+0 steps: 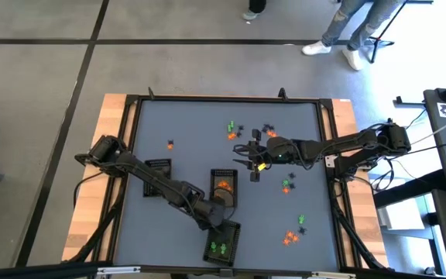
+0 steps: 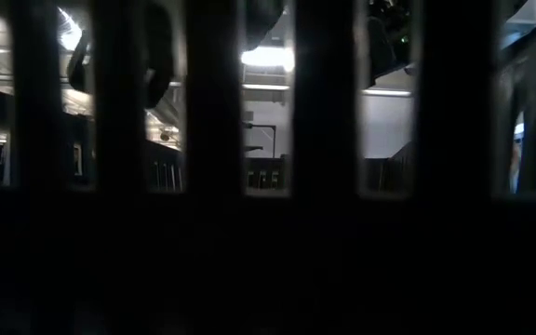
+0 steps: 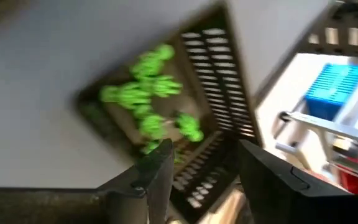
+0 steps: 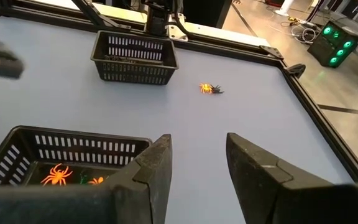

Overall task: Sort Halloween decoration
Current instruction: Put the black spider toy into the top left black basket

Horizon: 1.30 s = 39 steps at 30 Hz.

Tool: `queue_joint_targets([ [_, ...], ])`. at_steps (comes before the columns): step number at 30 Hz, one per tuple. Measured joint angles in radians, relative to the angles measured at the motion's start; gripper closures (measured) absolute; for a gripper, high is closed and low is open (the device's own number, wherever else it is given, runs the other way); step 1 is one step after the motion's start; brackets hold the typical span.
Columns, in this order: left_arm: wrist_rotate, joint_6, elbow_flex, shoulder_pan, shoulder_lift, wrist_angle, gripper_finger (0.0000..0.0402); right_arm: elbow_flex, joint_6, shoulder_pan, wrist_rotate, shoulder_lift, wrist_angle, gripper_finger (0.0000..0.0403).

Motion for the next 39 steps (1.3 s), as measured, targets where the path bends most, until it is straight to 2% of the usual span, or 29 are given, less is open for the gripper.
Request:
queue_joint_targets([
  [4,-0.014,-0.006,0.0,0.039,-0.066,-0.19,0.025,0.0,0.0,0.0,0.0,0.0,-0.002,0.0254],
  [8,-0.082,-0.113,0.001,0.088,-0.157,-0.417,0.0268,0.0,0.0,0.0,0.0,0.0,-0.01,0.0254],
  [14,-0.334,-0.241,0.001,0.154,-0.289,-0.716,0.0287,0.0,0.0,0.0,0.0,0.0,-0.011,0.0254],
  [17,-0.458,-0.291,0.002,0.186,-0.302,-0.859,0.0292,0.0,0.0,0.0,0.0,0.0,-0.011,0.0254],
  [20,-0.497,-0.333,0.002,0.241,-0.294,-0.972,0.0294,0.0,0.0,0.0,0.0,0.0,-0.012,0.0254],
  [29,-0.474,-0.231,-0.075,0.488,-0.289,-0.998,0.0294,0.0,0.0,0.0,0.0,0.0,-0.015,0.0254],
  [36,-0.401,-0.19,-0.203,0.7,-0.289,-0.88,0.0297,0.0,0.0,0.0,0.0,0.0,-0.016,0.0254],
  [39,-0.358,-0.114,-0.255,0.783,-0.289,-0.781,0.0312,0.0,0.0,0.0,0.0,0.0,-0.015,0.0254],
])
